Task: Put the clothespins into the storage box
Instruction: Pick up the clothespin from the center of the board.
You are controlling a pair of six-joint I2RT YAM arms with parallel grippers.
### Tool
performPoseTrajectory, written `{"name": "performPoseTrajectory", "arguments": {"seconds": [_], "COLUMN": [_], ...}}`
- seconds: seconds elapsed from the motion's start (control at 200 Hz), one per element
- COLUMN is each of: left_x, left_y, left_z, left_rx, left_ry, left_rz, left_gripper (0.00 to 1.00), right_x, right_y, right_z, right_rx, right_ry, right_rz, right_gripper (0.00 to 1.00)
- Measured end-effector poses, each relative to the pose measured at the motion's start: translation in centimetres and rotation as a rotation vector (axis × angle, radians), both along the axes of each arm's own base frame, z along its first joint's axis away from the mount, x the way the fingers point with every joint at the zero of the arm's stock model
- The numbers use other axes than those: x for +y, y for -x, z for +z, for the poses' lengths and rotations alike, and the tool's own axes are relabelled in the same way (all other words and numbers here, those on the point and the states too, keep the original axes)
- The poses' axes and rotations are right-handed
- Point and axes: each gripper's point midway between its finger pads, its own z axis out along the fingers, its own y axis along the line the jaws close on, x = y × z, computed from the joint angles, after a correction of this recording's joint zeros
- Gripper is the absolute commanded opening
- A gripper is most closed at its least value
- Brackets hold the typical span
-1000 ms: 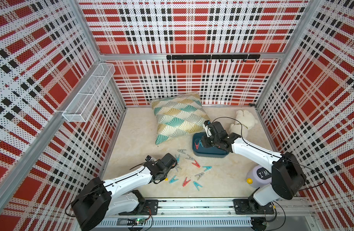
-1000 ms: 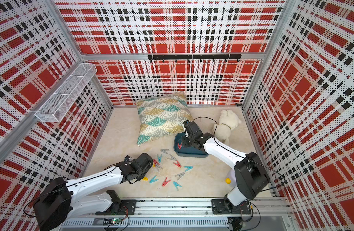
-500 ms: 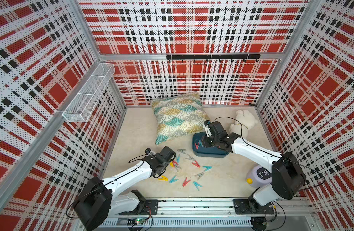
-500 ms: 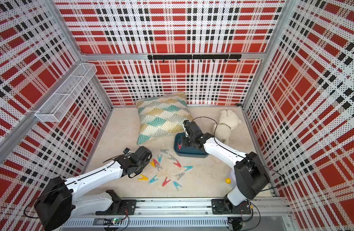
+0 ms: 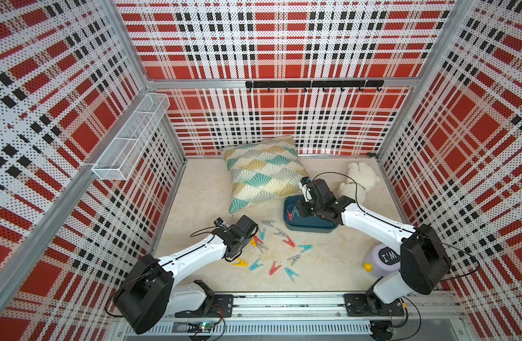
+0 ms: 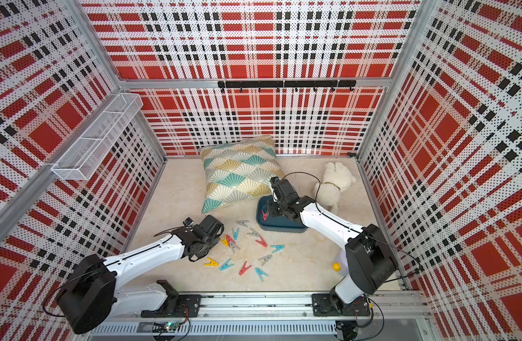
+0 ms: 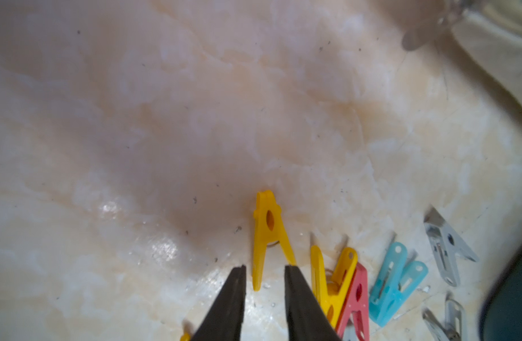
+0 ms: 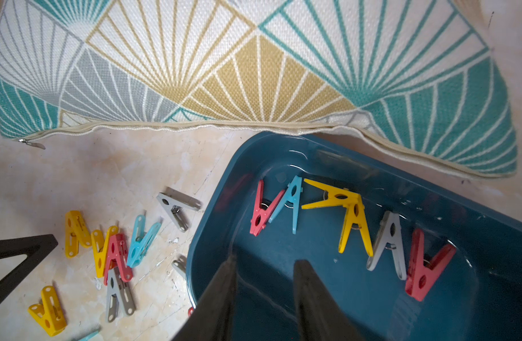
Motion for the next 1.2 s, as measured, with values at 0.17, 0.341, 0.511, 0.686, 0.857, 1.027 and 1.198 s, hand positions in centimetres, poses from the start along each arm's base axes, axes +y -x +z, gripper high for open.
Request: {"name": "performPoseTrajectory", "arguments": {"seconds": [0.17,0.341,0.511,0.686,0.857,1.027,1.198], "left_x": [-0.1,-0.3,-0.4,-0.3,0.0,0.1,0.1], "left_y": [0.2,0.1,-0.1,0.0,0.2,-0.2,-0.6], "left_z": [-0.5,-0.8,-1.0,-1.5,-2.1,-2.1,-2.2], "left_rx": [0.010,0.015,0.018,0.024,0.039,0.031,0.025], "left_ry": [0.001,-0.001,-0.006,-0.004,-0.003,-0.003,-0.003], "left_rz": [-0.012,-0.032,-0.046,-0.052,-0.052,-0.059,-0.069], "left_gripper": [0.28,0.28,0.28,0.28,0.26,0.22,0.19], "right_x": [0.0,0.0,0.1,0.1,0.1,0.1,0.0], "right_y": [0.0,0.0,0.0,0.0,0.0,0.0,0.1], "right_z": [0.0,0.0,0.0,0.0,0.0,0.0,-0.2], "right_rx": [-0.001,-0.001,0.000,-0.001,-0.001,0.000,0.003], "right_ry": [-0.001,-0.001,-0.003,-0.003,-0.003,-0.003,0.000], "right_rz": [0.000,0.000,0.002,0.002,0.002,0.002,0.002], "right_gripper": [0.39,0.39,0.39,0.39,0.39,0.39,0.39]}}
